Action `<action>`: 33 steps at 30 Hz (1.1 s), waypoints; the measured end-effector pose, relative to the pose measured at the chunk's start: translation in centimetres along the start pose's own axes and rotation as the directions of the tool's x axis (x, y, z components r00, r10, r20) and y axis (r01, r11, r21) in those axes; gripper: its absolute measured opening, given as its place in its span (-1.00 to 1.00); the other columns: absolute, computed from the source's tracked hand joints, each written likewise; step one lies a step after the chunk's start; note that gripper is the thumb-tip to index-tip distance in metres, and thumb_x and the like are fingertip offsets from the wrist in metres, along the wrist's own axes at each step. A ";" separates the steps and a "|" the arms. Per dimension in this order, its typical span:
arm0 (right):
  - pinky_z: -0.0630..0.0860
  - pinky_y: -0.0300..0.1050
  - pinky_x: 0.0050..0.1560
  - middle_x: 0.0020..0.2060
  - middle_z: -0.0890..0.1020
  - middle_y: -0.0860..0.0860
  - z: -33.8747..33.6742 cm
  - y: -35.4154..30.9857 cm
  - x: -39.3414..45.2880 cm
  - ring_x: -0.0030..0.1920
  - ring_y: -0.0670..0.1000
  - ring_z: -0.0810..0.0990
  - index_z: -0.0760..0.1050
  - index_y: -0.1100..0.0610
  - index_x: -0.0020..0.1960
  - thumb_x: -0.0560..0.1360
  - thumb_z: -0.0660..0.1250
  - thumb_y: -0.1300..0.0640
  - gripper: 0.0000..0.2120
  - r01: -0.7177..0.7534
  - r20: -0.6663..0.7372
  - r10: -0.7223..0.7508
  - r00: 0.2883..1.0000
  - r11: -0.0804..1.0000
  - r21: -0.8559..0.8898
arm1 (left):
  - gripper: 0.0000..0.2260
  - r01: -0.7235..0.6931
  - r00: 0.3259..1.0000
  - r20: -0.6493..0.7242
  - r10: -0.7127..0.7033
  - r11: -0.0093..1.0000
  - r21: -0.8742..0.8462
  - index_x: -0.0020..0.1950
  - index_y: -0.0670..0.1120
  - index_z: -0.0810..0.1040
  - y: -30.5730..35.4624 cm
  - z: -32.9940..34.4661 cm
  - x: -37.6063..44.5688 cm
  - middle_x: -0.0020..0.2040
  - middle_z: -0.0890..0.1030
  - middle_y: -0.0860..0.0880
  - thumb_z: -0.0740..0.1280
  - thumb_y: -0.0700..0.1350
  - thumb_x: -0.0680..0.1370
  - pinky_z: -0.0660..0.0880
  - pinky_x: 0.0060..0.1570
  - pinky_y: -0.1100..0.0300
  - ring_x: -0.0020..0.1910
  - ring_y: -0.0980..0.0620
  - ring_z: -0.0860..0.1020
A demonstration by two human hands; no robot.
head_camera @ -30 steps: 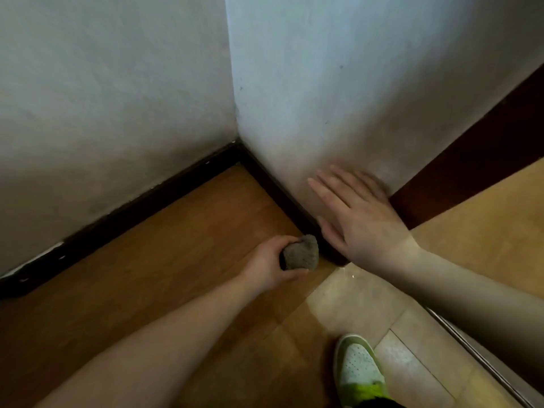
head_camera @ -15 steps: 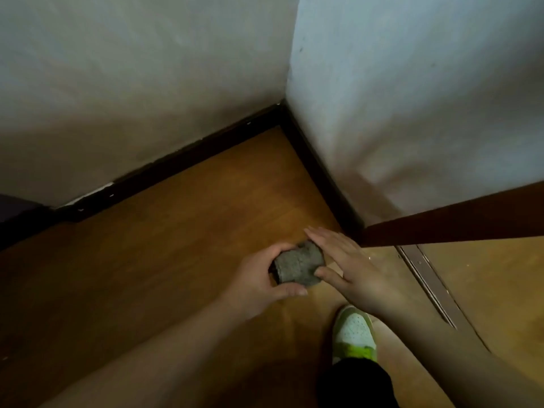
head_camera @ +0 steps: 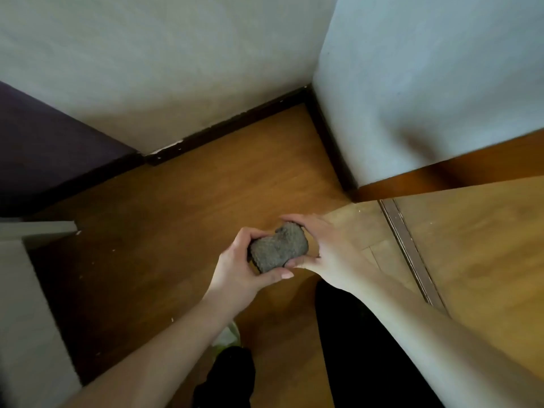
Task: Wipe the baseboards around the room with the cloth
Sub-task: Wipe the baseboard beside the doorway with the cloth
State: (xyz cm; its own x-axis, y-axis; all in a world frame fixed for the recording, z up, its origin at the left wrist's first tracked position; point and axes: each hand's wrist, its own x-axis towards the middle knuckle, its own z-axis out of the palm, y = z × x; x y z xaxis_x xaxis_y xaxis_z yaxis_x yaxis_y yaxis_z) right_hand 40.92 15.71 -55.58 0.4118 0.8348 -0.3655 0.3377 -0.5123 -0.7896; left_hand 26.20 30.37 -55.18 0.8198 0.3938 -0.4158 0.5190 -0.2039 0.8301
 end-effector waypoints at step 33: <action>0.56 -0.29 -0.07 0.05 0.62 -0.27 2.4 -46.1 -31.5 0.05 -0.18 0.64 0.38 -0.26 0.10 0.34 0.59 -0.06 -0.52 0.130 0.000 -0.142 0.990 0.912 0.389 | -0.53 -0.119 0.971 -0.212 0.114 0.993 -0.010 0.15 0.36 0.40 25.0 -22.6 -48.3 0.08 0.54 0.36 0.38 0.45 0.31 0.47 -0.04 0.49 0.12 0.31 0.53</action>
State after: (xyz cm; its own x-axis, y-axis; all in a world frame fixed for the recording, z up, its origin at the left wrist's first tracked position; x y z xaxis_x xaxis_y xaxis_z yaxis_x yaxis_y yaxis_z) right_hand 10.33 13.51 -8.83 0.3593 0.8991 -0.2500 0.0322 -0.2797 -0.9595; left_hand -5.90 26.56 -5.98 0.8036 0.5487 -0.2305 0.4157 -0.2404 0.8771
